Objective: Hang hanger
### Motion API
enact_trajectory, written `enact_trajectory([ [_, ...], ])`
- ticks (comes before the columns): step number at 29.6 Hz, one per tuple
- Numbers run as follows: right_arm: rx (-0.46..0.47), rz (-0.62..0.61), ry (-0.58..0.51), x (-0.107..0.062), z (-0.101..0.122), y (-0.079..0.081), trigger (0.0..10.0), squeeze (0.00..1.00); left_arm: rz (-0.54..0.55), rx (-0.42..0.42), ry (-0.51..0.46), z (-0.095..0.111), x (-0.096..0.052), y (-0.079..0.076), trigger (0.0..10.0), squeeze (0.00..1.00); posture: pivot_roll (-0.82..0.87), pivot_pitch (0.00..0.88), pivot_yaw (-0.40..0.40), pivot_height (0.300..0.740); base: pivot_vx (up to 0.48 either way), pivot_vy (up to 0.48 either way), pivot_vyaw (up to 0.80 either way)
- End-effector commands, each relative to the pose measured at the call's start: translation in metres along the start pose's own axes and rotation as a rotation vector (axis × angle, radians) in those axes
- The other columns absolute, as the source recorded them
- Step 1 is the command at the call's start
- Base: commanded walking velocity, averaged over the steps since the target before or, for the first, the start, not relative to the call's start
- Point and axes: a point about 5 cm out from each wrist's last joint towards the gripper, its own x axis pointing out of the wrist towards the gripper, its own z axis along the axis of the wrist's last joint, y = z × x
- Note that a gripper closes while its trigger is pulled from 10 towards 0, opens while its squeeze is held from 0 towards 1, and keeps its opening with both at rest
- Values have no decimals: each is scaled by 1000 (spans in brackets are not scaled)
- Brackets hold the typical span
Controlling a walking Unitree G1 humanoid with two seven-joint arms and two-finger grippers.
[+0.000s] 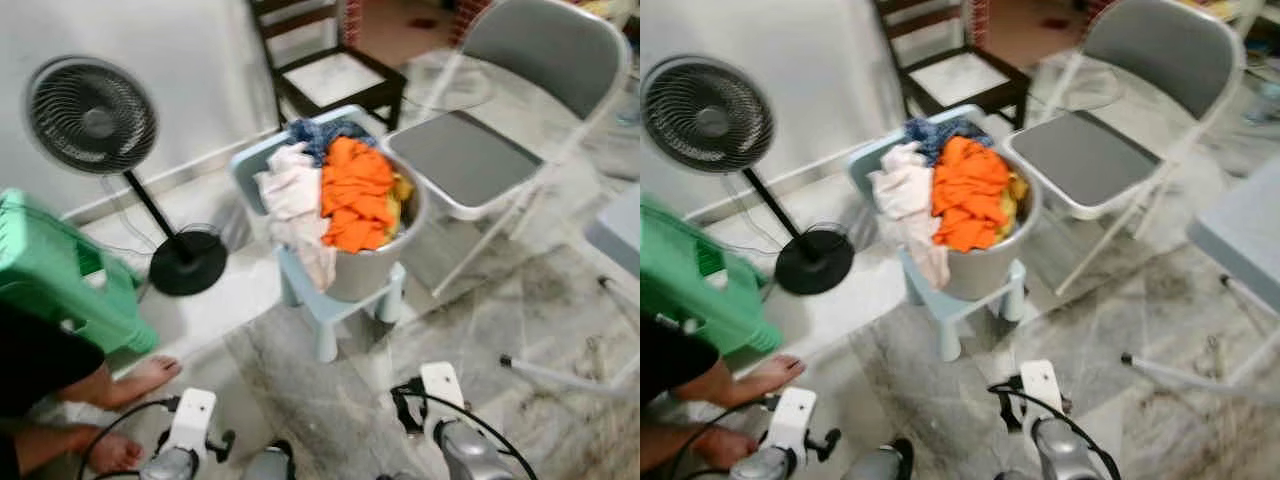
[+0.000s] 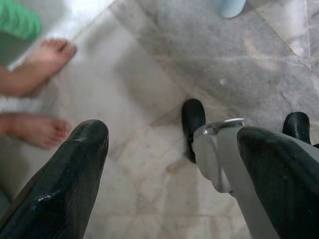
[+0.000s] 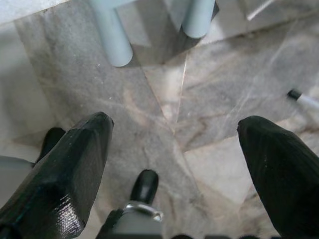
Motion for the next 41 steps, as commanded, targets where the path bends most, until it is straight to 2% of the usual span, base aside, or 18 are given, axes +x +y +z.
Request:
enact_trajectory([
  [1, 6, 22, 22, -1, -5, 8, 10000, 0, 25, 2, 27, -6, -2, 9, 10000, 0, 147, 216, 6, 740, 0, 0, 456],
  [5, 2, 14, -2, -1, -2, 3, 10000, 0, 38, -11, -6, -5, -3, 9, 10000, 0, 147, 219, 5, 740, 0, 0, 114],
  [10, -2, 14, -116, 0, 15, -2, 10000, 0, 74, -52, -86, 1, -6, 22, 10000, 0, 148, 224, -5, 740, 0, 0, 0],
  [12, -7, 26, -244, 0, 35, -3, 10000, 0, 85, -66, -168, 13, -7, 30, 10000, 0, 147, 231, -16, 740, 0, 0, 0],
  [13, -7, 26, -244, 0, 35, -3, 10000, 0, 85, -66, -168, 13, -7, 30, 10000, 0, 147, 231, -16, 740, 0, 0, 0],
  [15, -24, 53, -407, -5, 59, -3, 10000, 0, 86, -99, -286, 32, -9, 40, 10000, 0, 149, 240, -22, 740, 0, 0, 0],
  [19, -32, 72, -543, -14, 79, -2, 10000, 0, 73, -112, -431, 52, -13, 46, 10000, 0, 149, 252, -24, 740, 0, 0, 0],
  [22, 6, 64, -645, -28, 93, -4, 10000, 0, 69, -67, -668, 82, -29, 47, 10000, 0, 152, 264, -18, 740, 0, 0, 0],
  [24, 47, 55, -697, -39, 102, -7, 10000, 0, 85, -63, -804, 102, -54, 41, 10000, 0, 149, 275, -10, 740, 0, 0, 0],
  [25, 47, 55, -697, -39, 102, -7, 10000, 0, 85, -63, -804, 102, -54, 41, 10000, 0, 149, 275, -10, 740, 0, 0, 0],
  [26, 62, 61, -721, -45, 108, -9, 10000, 0, 94, -36, -866, 117, -71, 35, 10000, 0, 148, 280, -7, 740, 0, 0, 0],
  [27, 62, 72, -736, -48, 113, -9, 10000, 0, 94, -20, -902, 127, -81, 32, 10000, 0, 147, 281, -7, 740, 0, 0, 0],
  [30, 29, 125, -776, -58, 130, -6, 10000, 0, 86, 21, -998, 159, -97, 25, 10000, 0, 147, 283, -7, 740, 0, 0, 0],
  [31, 29, 125, -776, -58, 130, -6, 10000, 0, 86, 21, -998, 159, -97, 25, 10000, 0, 147, 283, -7, 740, 0, 0, 0],
  [32, 15, 144, -787, -63, 137, -5, 10000, 0, 81, 34, -1035, 173, -102, 23, 10000, 0, 146, 282, -7, 740, 0, 0, 0],
  [36, 10, 166, -786, -65, 147, -8, 10000, 0, 44, 50, -1060, 196, -109, 18, 10000, 0, 153, 277, -8, 740, 0, 0, 0],
  [38, 17, 166, -781, -65, 149, -9, 10000, 0, 31, 62, -1054, 197, -109, 17, 10000, 0, 159, 275, -7, 740, 0, 0, 0],
  [41, 28, 162, -769, -66, 149, -8, 10000, 0, 20, 55, -981, 180, -110, 12, 10000, 0, 164, 269, -5, 740, 0, 0, 0],
])
